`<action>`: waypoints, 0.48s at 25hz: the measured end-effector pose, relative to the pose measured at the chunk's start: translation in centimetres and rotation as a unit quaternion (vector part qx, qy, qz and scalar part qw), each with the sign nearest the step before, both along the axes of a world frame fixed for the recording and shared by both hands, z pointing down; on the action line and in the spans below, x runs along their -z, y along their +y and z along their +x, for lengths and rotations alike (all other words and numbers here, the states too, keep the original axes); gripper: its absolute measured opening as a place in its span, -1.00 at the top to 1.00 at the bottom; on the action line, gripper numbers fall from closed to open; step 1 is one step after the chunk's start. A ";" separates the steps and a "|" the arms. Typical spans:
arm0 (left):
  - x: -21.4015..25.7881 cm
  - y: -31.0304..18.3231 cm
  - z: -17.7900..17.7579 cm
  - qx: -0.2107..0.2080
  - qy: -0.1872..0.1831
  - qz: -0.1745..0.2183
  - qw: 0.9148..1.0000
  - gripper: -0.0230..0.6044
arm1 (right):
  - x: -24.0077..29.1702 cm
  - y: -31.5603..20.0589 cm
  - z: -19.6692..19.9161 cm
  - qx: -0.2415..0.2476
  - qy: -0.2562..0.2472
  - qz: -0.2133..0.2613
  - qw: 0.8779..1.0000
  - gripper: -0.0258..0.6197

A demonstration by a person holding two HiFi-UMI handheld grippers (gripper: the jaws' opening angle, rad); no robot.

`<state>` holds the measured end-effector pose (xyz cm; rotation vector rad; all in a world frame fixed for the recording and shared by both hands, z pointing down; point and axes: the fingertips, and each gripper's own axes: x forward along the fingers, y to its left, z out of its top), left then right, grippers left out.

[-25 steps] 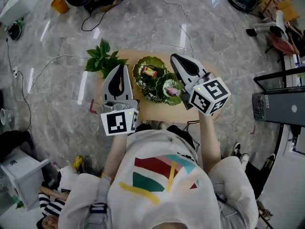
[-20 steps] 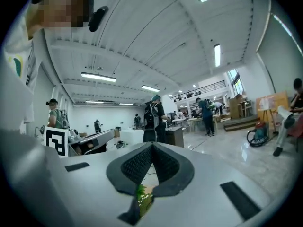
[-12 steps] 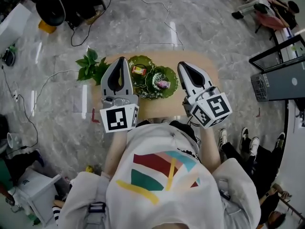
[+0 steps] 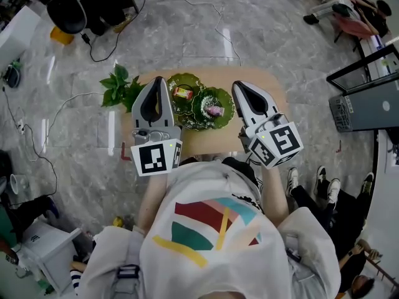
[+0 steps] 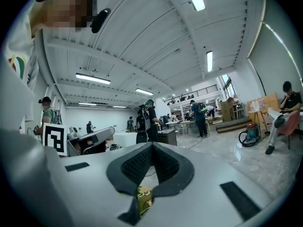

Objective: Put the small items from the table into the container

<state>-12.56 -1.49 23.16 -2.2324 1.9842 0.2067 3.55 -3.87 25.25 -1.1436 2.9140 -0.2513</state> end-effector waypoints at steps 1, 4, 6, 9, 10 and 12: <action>0.0 -0.1 -0.1 0.001 0.000 0.001 1.000 0.90 | 0.0 -0.1 0.1 -0.001 0.000 0.000 1.000 0.87; 0.1 -0.3 -0.3 0.000 0.001 0.001 1.000 0.90 | -0.1 -0.5 0.2 -0.006 0.001 -0.002 1.000 0.87; -0.1 -0.5 -0.4 -0.003 0.002 -0.001 1.000 0.90 | -0.2 -0.8 0.4 -0.013 0.002 -0.002 1.000 0.87; -0.6 -0.8 -0.7 -0.008 0.007 -0.003 1.000 0.90 | -0.3 -1.2 1.0 -0.025 -0.008 0.000 1.000 0.87; -0.8 -0.9 -0.7 -0.010 0.008 -0.003 1.000 0.90 | -0.3 -1.4 1.2 -0.028 -0.014 0.002 1.000 0.87; -1.3 -1.3 -0.5 -0.018 0.011 -0.006 1.000 0.90 | -0.3 -1.9 2.2 -0.039 -0.020 0.009 0.999 0.87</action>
